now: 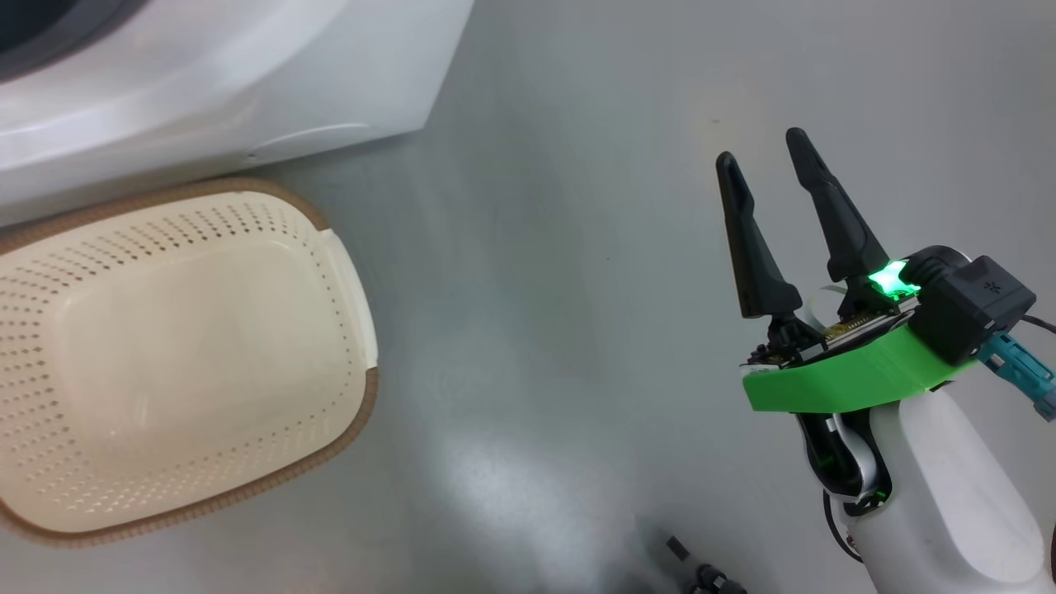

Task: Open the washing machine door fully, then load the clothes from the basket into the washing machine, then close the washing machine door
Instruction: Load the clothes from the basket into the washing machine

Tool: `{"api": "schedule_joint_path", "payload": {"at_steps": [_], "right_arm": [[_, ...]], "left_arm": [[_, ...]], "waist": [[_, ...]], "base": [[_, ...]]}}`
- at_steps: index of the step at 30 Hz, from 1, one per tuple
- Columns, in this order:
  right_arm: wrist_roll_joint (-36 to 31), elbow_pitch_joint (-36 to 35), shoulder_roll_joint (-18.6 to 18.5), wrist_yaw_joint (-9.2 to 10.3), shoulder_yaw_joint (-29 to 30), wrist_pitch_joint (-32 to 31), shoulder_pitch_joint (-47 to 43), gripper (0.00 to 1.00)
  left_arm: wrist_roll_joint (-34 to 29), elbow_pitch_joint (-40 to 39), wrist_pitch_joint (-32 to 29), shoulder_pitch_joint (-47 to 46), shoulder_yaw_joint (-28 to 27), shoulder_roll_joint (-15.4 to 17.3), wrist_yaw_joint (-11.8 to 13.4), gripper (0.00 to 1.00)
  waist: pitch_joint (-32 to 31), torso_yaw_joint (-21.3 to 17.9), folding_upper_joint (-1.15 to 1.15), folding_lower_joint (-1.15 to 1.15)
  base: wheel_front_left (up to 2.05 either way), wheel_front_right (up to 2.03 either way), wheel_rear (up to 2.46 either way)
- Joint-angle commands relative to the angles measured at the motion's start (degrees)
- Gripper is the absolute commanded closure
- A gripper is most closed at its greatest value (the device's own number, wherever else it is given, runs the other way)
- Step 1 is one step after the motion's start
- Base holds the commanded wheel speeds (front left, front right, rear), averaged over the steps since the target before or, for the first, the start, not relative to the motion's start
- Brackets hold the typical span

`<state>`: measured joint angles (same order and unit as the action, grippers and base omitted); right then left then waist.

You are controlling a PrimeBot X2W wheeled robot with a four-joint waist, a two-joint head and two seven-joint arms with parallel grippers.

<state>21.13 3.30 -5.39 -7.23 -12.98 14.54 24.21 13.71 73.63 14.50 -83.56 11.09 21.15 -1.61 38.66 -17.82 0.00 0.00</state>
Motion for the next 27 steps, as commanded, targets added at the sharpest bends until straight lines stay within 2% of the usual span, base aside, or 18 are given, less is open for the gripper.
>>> {"api": "schedule_joint_path", "payload": {"at_steps": [1, 8, 27], "right_arm": [[-0.1, -1.14, -0.71, -0.25, -0.66, 0.46, -0.98, 0.0], [-0.3, -0.96, -1.81, -0.25, -0.04, 0.46, -1.48, 0.0], [-0.6, -0.69, -5.56, -0.25, 1.71, 0.46, -5.24, 0.0]], "left_arm": [[0.95, -1.11, 0.46, 1.74, -0.74, 1.46, -0.53, 0.0], [3.33, -7.82, 0.49, 7.02, -3.17, 0.05, -1.67, 0.0], [1.15, -36.0, 0.5, 35.32, -12.08, -6.64, -1.97, 0.0]], "waist": [[-1.47, 1.32, 0.0, 0.0], [-3.85, 3.17, 0.0, 0.0], [-11.27, 8.0, 0.0, 0.0]], "base": [[0.0, 0.0, 0.0], [0.0, 0.0, 0.0], [0.0, 0.0, 0.0]]}}
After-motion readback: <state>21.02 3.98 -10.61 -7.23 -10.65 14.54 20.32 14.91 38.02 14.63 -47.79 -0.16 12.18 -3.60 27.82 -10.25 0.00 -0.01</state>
